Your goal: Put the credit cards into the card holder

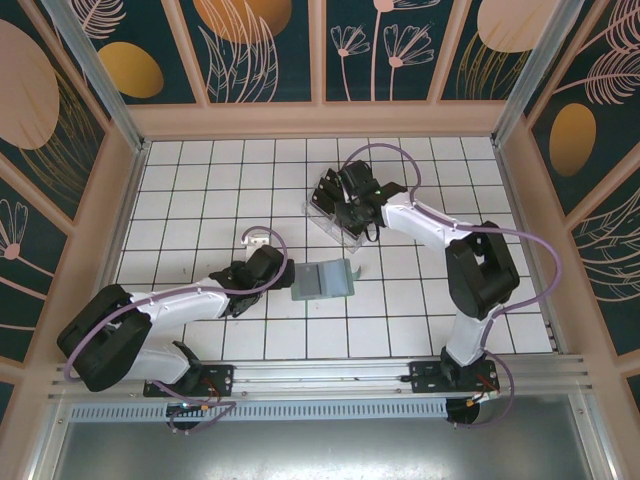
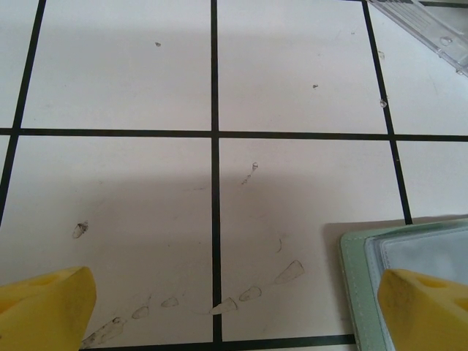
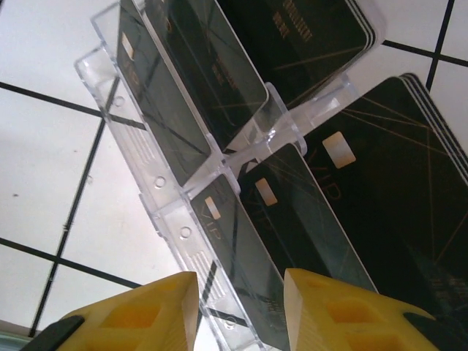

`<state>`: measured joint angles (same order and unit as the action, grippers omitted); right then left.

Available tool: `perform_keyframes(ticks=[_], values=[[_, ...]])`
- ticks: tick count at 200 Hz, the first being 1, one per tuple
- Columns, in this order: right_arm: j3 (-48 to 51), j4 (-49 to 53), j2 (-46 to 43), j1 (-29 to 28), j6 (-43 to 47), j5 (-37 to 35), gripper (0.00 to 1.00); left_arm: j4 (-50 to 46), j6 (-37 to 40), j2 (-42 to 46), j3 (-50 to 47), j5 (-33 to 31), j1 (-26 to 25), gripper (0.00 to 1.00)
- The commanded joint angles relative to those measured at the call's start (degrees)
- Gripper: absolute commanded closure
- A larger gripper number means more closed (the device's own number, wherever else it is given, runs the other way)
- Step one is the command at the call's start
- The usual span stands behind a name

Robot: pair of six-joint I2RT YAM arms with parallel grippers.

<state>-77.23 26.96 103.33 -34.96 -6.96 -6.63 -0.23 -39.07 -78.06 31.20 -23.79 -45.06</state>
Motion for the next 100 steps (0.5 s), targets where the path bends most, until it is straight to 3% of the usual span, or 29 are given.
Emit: perform_keyframes(ticks=[1,46,100], values=[[-2.4,1.8,1.6,-0.5,1.9,-2.9,0.64,-0.7,0.6,-0.8,1.3,0.4,0.0,0.01],[-4.1,3.3,5.0,-2.0,3.2,-8.8,0.63,-0.6,0.7,-0.8,1.4,0.3,0.0,0.01],[-5.8,4.8,7.4,-3.1,4.6,-9.9,0.65,-0.5,0.7,-0.8,1.3,0.3,0.0,0.01]])
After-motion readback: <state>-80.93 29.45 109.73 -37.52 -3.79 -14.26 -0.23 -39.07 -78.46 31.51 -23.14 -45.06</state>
